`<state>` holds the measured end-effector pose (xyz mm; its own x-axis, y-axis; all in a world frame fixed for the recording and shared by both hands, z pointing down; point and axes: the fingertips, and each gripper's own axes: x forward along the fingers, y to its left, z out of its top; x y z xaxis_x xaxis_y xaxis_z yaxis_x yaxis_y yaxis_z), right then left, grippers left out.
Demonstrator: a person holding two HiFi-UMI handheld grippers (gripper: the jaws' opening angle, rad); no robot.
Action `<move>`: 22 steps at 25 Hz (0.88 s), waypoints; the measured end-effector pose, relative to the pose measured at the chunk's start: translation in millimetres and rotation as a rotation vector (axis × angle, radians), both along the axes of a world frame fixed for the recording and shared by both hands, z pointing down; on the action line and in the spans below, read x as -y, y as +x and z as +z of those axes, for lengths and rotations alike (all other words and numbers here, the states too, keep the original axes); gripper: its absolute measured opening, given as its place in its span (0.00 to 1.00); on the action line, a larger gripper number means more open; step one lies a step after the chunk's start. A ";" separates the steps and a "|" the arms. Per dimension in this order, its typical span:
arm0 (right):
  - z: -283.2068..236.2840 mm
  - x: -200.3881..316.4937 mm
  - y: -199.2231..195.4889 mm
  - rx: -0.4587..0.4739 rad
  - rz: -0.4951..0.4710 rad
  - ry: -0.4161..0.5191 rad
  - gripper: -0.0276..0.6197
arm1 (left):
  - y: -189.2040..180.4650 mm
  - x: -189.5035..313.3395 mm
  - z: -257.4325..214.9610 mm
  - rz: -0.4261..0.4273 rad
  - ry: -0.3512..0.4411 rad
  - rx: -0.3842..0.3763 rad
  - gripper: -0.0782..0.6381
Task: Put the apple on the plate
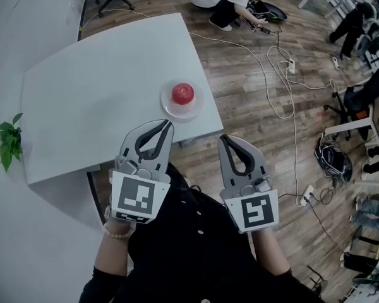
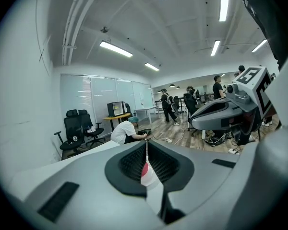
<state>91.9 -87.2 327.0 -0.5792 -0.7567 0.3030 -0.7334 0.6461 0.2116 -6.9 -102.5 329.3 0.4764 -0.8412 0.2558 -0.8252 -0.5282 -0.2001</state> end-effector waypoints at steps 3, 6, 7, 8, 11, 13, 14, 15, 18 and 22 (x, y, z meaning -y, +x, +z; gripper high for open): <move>-1.5 -2.4 3.7 0.001 0.000 0.003 0.11 | 3.6 -2.2 -1.9 -0.002 0.003 -0.005 0.14; -0.8 -4.7 6.0 -0.004 -0.001 0.003 0.11 | 5.0 -5.0 -1.5 -0.005 0.004 -0.004 0.14; -0.3 -5.4 6.9 -0.006 -0.002 0.003 0.11 | 5.7 -5.8 -1.0 -0.006 0.003 -0.003 0.14; 0.2 -6.0 7.6 -0.008 -0.004 0.004 0.11 | 6.4 -6.5 -0.7 -0.007 0.002 -0.002 0.14; 1.8 -7.4 6.1 -0.010 -0.007 0.002 0.11 | 5.7 -8.0 0.4 -0.005 0.001 -0.002 0.14; 2.2 -7.8 4.9 -0.006 -0.008 0.004 0.11 | 5.6 -8.6 1.1 -0.005 0.000 -0.006 0.14; 2.1 -7.9 5.1 -0.005 -0.011 0.004 0.11 | 6.4 -9.1 1.4 -0.006 -0.002 -0.009 0.14; 2.1 -8.1 5.7 -0.005 -0.015 0.004 0.11 | 7.6 -9.5 1.6 -0.007 -0.004 -0.011 0.14; 0.6 -7.0 8.4 -0.003 -0.019 0.003 0.11 | 12.3 -9.5 0.9 -0.002 -0.005 -0.007 0.14; -0.8 -6.2 10.7 0.004 -0.021 0.009 0.11 | 17.2 -9.1 -1.7 0.006 -0.001 -0.001 0.14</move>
